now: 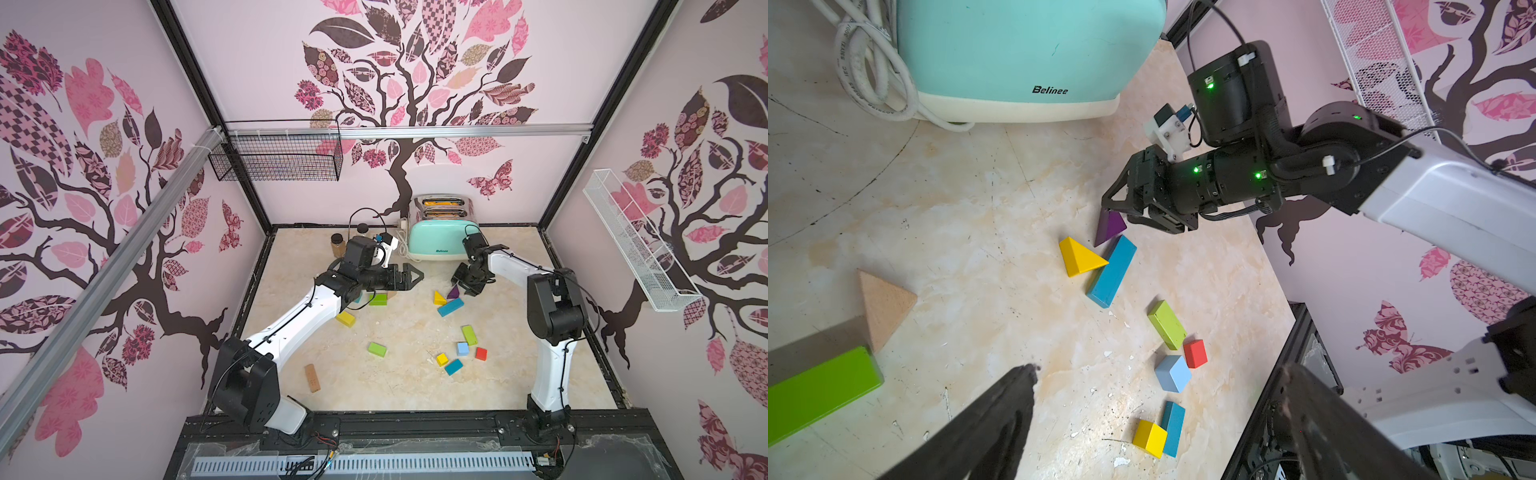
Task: Assemble a carrot with building blocks
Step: Assemble the building block at the center of the board.
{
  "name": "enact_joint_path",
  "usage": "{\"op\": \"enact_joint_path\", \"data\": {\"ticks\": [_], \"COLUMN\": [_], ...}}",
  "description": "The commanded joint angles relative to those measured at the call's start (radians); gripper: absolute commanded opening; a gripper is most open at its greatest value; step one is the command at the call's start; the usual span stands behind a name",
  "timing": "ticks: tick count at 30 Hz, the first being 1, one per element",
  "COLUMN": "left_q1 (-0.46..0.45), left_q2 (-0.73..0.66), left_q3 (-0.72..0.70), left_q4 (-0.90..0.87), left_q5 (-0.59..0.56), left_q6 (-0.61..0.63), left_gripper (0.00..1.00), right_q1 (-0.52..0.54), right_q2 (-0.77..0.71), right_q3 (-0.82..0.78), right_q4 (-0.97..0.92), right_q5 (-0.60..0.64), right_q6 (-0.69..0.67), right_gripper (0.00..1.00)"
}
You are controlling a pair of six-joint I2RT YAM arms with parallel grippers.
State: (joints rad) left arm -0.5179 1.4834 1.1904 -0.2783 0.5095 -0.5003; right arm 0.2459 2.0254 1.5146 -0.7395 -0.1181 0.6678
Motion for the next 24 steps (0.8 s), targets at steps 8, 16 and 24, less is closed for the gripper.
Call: {"op": "enact_joint_path", "data": {"ticks": [8,16,24], "left_q1": [-0.003,-0.001,-0.002], "left_q2": [-0.072,-0.094,-0.104], "left_q3": [-0.03,-0.064,-0.068], "left_q4": [0.013,0.024,0.022], "left_q5": [-0.033,-0.022,-0.025], "left_q6": [-0.014,-0.042,-0.045], "left_gripper": [0.98,0.98,0.98], "right_q1": [0.088,0.229,0.242], "right_q2": [-0.22,-0.232,-0.236], "right_q3": [-0.053,-0.208,-0.303], "right_q4": [-0.126,-0.093,-0.04], "right_q5": [0.069,0.13,0.193], "right_q6": [-0.263,-0.371,-0.388], "right_gripper": [0.62,0.49,0.49]}}
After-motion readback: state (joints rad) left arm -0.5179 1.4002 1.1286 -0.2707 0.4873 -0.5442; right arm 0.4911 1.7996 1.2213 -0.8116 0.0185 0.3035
